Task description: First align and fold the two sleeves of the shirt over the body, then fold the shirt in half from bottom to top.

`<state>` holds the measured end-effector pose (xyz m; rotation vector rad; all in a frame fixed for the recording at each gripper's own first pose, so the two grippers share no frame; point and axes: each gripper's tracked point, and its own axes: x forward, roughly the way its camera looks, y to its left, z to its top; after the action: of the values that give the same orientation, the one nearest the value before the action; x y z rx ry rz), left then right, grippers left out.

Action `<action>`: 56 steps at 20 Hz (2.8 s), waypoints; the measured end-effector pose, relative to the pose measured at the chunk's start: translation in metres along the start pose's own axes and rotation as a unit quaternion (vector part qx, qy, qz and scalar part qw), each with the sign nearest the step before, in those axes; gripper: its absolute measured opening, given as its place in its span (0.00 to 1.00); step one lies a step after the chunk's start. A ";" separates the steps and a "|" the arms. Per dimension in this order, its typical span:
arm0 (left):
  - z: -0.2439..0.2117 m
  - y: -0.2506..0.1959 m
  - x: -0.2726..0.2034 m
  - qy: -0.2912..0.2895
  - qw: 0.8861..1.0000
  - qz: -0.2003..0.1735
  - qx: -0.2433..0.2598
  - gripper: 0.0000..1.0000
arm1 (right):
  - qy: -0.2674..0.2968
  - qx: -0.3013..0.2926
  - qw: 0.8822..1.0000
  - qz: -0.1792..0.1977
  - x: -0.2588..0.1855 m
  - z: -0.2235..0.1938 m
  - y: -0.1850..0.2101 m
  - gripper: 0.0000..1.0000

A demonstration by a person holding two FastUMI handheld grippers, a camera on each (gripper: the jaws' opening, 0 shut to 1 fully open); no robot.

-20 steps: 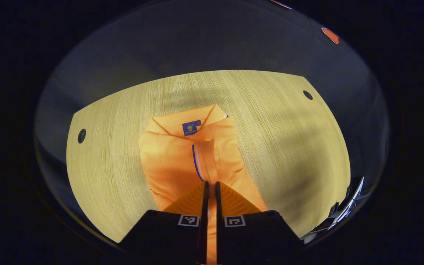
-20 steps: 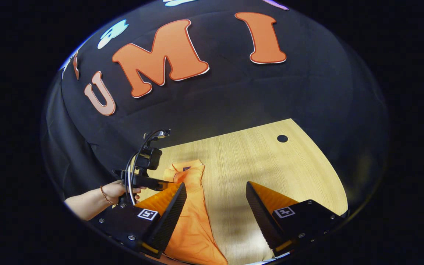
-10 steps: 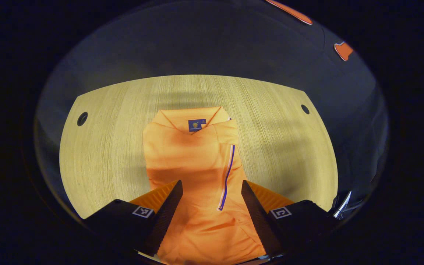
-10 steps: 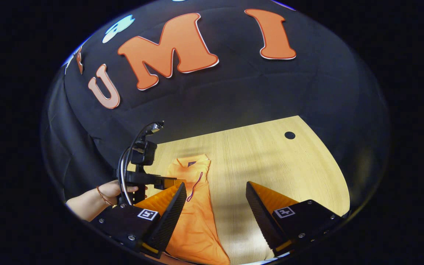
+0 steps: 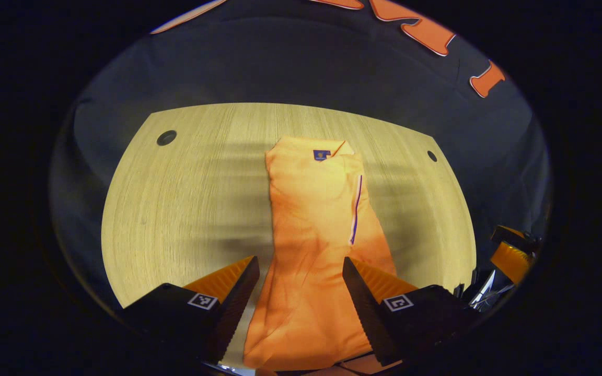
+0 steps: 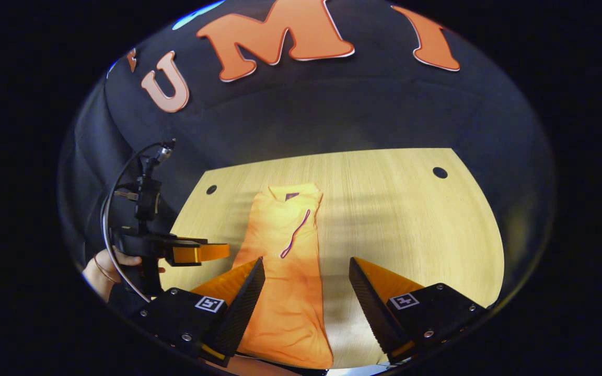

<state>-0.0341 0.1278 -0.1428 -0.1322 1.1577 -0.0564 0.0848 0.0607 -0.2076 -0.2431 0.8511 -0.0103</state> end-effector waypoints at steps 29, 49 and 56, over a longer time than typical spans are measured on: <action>-0.300 0.055 -0.031 0.175 0.981 0.085 0.008 0.99 | 0.334 -0.055 0.937 -0.084 0.004 -0.304 -0.011 0.99; -0.313 0.038 -0.023 0.162 0.984 0.072 -0.002 0.08 | 0.311 -0.030 0.948 -0.059 0.003 -0.308 0.006 0.10; -0.305 0.026 -0.031 0.151 0.988 0.034 -0.006 0.01 | 0.300 -0.020 0.953 -0.037 -0.009 -0.289 0.012 0.00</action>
<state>-0.3265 0.1340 -0.2384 -0.0958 1.4637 -0.0081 -0.1375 0.0129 -0.3868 -0.3152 1.4488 -0.1435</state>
